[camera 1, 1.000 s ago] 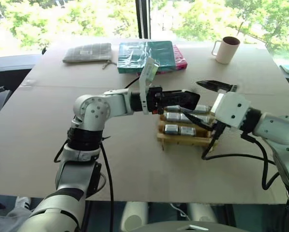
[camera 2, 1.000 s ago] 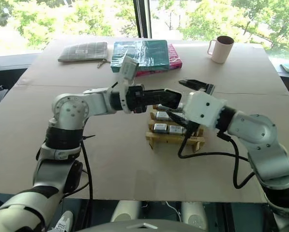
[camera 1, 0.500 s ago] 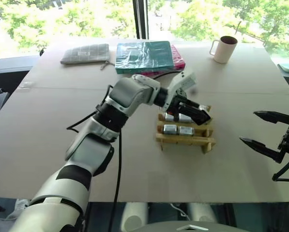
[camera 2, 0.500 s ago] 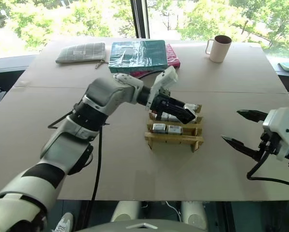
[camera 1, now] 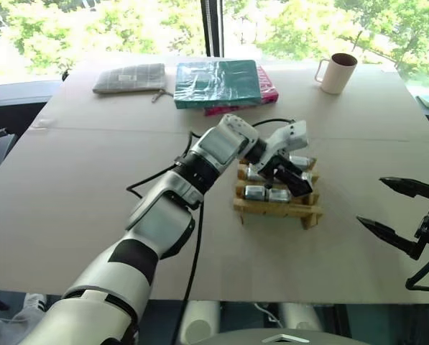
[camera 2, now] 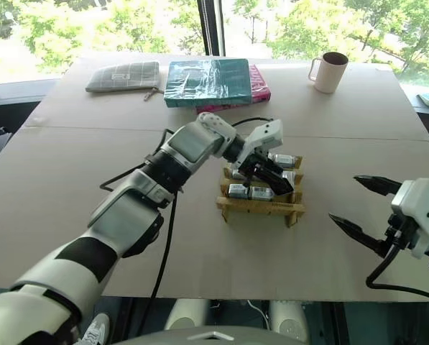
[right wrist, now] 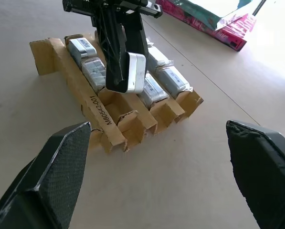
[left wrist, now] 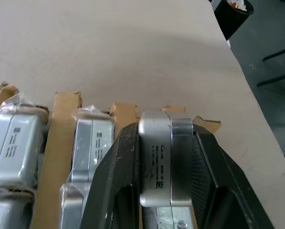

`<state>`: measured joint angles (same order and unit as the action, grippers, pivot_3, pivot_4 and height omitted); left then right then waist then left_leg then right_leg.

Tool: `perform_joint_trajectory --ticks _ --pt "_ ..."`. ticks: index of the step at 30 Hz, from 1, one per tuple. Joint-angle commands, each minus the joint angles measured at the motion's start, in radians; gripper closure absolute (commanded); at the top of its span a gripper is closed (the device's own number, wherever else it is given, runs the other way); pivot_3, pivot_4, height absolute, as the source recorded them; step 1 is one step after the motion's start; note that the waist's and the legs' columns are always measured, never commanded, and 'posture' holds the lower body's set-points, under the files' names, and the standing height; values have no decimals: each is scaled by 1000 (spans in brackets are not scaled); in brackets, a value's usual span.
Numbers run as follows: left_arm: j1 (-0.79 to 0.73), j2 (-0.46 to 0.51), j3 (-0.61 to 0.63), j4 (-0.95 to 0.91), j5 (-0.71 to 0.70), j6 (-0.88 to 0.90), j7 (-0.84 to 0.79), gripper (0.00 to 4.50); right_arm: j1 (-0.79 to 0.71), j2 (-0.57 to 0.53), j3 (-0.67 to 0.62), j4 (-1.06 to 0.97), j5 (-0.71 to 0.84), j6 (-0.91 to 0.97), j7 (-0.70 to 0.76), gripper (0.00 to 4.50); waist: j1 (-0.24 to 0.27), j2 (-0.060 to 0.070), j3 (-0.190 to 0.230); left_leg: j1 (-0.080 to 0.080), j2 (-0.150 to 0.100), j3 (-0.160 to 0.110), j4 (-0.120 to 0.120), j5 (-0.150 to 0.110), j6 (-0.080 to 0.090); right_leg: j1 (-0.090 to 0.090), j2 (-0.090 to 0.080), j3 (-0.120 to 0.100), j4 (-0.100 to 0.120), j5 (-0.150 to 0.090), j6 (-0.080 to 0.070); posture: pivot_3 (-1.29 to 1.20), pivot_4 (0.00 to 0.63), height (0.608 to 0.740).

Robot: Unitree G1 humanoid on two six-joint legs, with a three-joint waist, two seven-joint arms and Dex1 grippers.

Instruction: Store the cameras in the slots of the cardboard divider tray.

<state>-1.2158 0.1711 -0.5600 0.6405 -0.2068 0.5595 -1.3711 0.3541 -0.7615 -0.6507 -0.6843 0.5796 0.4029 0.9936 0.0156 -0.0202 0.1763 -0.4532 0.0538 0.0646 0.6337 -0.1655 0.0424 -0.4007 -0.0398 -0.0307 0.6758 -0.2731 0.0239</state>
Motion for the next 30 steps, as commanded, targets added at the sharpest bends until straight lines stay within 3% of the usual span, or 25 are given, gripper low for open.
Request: perform_joint_trajectory --ticks 1,8,18,30 --pt "-37 -20 -6 14 58 -52 -16 3756 22 11 -53 -38 28 -33 -3 0 0 0 0 0 0 0 0 0 0 0 0 0 0 0 0 0 150 740" --pt "-50 -40 -31 32 159 -77 -33 3756 -8 -3 -56 1 84 -61 21 0 -2 0 0 0 0 0 0 0 0 0 0 0 0 0 0 0 150 740" --pt "-65 -28 -28 12 208 -28 -77 3756 -162 -135 -3 221 84 -93 134 0 -3 0 0 1 0 0 1 0 0 0 1 1 1 1 -1 0 150 740" --pt "-61 -47 -54 72 294 -70 -39 3756 -140 -109 33 206 48 -132 128 0 -4 0 0 2 1 1 2 0 0 0 1 2 2 0 0 0 150 740"
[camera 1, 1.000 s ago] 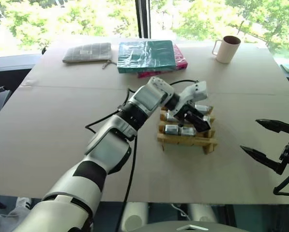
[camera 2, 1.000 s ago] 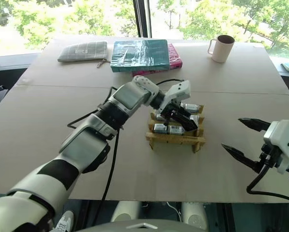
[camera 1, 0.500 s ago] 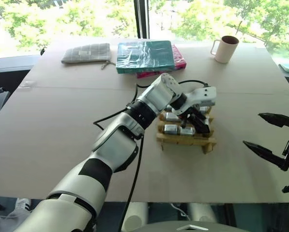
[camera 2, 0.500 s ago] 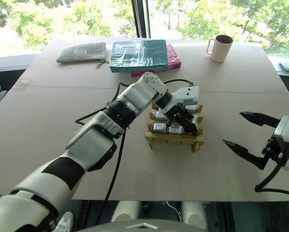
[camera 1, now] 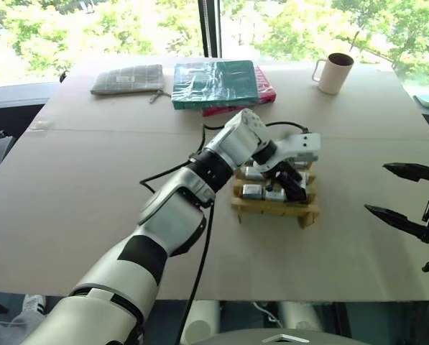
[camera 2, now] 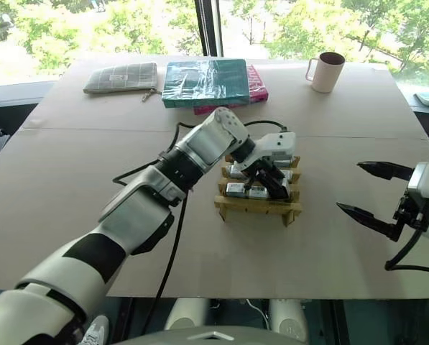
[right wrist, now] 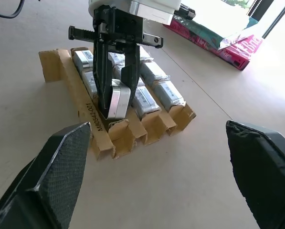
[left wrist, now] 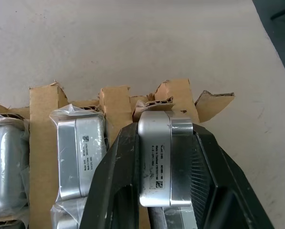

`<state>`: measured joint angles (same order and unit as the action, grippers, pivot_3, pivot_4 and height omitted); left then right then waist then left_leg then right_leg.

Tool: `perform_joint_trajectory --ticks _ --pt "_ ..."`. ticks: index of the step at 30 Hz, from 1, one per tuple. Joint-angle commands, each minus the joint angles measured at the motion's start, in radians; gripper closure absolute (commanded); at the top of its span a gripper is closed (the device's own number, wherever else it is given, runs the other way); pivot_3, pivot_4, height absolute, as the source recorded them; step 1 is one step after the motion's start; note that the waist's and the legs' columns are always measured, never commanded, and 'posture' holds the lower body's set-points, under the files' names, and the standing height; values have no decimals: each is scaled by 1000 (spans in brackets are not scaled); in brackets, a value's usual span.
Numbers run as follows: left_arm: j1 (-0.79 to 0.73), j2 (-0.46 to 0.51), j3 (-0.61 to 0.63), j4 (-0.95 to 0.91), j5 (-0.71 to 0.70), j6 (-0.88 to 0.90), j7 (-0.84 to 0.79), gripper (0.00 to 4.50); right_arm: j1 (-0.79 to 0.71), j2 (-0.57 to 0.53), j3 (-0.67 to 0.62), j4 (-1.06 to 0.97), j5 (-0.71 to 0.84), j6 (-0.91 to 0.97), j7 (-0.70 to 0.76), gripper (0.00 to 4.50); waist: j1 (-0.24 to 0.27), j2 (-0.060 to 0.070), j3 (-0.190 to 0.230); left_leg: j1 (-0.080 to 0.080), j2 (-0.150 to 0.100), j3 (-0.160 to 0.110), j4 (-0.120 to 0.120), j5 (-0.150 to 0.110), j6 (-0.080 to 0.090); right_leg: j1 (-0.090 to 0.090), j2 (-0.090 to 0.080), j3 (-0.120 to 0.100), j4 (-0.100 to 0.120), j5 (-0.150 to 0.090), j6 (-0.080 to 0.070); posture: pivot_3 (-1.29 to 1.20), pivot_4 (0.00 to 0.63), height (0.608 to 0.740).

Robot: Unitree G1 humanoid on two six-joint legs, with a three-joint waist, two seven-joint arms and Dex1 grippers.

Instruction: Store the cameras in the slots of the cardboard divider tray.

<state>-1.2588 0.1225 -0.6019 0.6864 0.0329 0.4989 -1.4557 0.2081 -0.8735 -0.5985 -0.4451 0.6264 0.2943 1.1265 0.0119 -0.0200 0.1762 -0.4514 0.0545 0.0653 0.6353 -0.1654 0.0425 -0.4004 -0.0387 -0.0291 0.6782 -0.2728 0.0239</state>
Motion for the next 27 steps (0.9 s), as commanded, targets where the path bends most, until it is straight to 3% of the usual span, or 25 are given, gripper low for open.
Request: perform_joint_trajectory --ticks 1,4,7,10,15,17,20,27 --pt "-23 -7 -9 35 60 -8 56 3756 10 3 -22 -35 0 -23 -5 0 0 0 0 0 0 0 0 0 0 0 0 0 0 0 0 0 150 740" --pt "-33 -23 5 37 69 6 80 3756 20 4 -30 -43 1 -23 -7 0 0 0 0 1 0 0 1 0 0 1 0 0 1 0 0 0 150 740" --pt "-39 -22 28 -17 57 61 85 2357 32 3 -37 -50 3 -24 -8 0 0 0 0 1 1 0 2 0 0 1 0 0 1 0 1 0 150 740" --pt "-70 -4 102 -154 -22 249 59 1115 47 7 -41 -67 6 -26 -13 0 0 0 0 0 1 0 2 0 0 0 0 0 0 0 1 0 150 740" --pt "-98 77 307 -336 -198 521 67 1115 58 36 -14 -121 -4 1 -89 0 0 1 0 -3 1 -1 2 0 0 -2 0 0 0 0 1 0 150 740" --pt "13 95 510 -451 -263 497 194 1115 34 74 40 -121 -42 22 -186 0 -2 2 -1 -2 1 -1 1 0 0 -1 0 0 0 0 1 0 150 740" --pt "207 105 691 -642 -324 404 344 1115 -6 123 81 -112 -64 51 -285 0 -22 4 -2 2 3 1 0 0 0 0 0 5 1 2 -1 0 150 740" --pt "600 167 871 -1008 -415 318 538 1115 -82 181 116 -27 -100 38 -374 0 -14 3 -1 3 3 2 1 0 -1 3 -2 7 2 3 1 0 150 740"
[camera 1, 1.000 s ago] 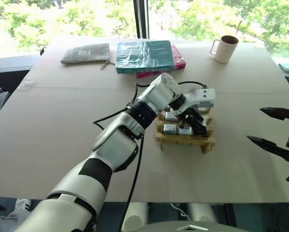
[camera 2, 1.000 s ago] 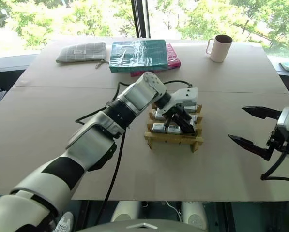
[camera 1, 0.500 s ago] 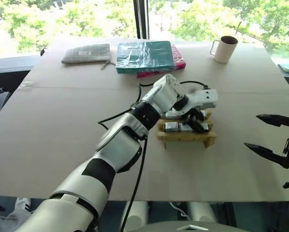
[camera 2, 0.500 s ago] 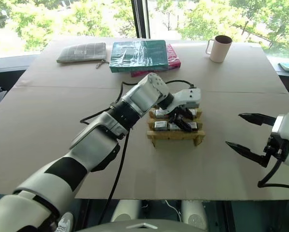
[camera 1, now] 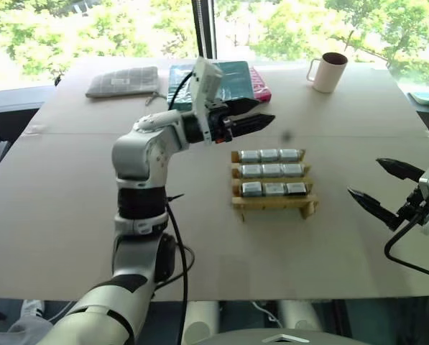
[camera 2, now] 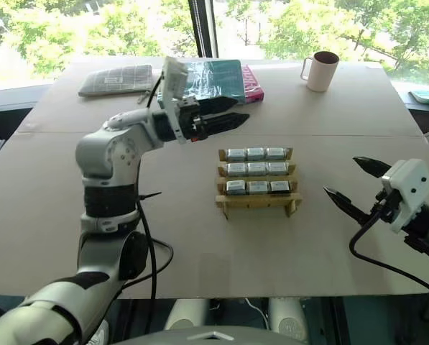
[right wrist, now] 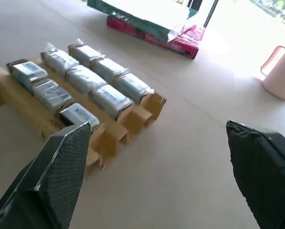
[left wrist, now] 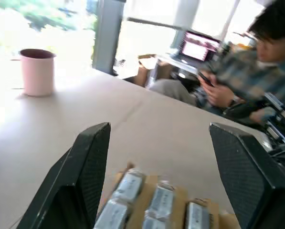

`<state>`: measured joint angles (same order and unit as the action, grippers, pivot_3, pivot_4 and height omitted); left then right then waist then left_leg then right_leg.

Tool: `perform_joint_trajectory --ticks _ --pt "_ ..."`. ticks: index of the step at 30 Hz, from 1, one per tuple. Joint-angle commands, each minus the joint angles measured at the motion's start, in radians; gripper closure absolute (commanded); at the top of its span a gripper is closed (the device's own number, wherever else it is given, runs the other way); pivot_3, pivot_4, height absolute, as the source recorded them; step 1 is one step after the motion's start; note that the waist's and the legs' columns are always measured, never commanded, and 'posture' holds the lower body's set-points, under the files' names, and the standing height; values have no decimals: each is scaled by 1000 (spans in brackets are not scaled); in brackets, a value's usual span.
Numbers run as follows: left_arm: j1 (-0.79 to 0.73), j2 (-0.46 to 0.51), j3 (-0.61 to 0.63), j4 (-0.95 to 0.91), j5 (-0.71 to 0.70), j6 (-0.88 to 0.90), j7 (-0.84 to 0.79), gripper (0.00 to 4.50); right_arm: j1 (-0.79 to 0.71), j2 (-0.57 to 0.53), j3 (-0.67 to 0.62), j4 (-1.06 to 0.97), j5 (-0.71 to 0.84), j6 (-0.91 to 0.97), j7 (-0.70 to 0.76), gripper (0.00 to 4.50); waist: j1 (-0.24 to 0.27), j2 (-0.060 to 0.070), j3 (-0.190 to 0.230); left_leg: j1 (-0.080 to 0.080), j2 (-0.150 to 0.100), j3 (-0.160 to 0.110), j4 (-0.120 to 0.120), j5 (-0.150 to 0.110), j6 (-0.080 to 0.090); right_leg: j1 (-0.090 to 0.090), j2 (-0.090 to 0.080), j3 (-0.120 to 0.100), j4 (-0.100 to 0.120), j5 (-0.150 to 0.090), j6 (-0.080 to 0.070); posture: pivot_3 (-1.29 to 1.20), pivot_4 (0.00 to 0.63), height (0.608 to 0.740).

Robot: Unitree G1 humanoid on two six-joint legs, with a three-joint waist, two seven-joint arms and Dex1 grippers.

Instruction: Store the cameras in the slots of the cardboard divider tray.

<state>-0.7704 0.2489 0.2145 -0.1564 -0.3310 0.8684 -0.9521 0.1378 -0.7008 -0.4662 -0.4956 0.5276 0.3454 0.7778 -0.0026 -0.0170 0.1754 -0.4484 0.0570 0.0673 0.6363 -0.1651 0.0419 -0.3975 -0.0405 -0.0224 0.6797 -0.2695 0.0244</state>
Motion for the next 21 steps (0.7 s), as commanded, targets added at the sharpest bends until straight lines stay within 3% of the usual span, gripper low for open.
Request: perform_joint_trajectory --ticks 1,11,16,21 --pt "178 62 61 -211 -62 -59 41 1115 -10 8 -16 39 -7 -23 -17 0 0 0 0 1 0 1 0 0 0 1 0 1 -1 0 0 0 150 740" --pt "716 131 150 -465 -173 -129 126 1115 72 41 -8 125 -102 -139 -22 0 18 0 -1 2 0 1 -1 -1 1 1 -3 0 -1 0 -1 0 150 740" --pt "878 184 188 -483 -213 -205 100 1115 100 54 -12 136 -108 -170 -17 0 14 0 -2 4 1 3 -1 -1 0 1 -7 1 0 -2 -5 0 150 740" --pt "941 211 216 -520 -261 -211 155 1115 113 54 -21 140 -101 -167 -28 0 18 0 -2 4 0 2 -1 -4 -3 1 -10 1 -1 -2 -5 0 150 740"
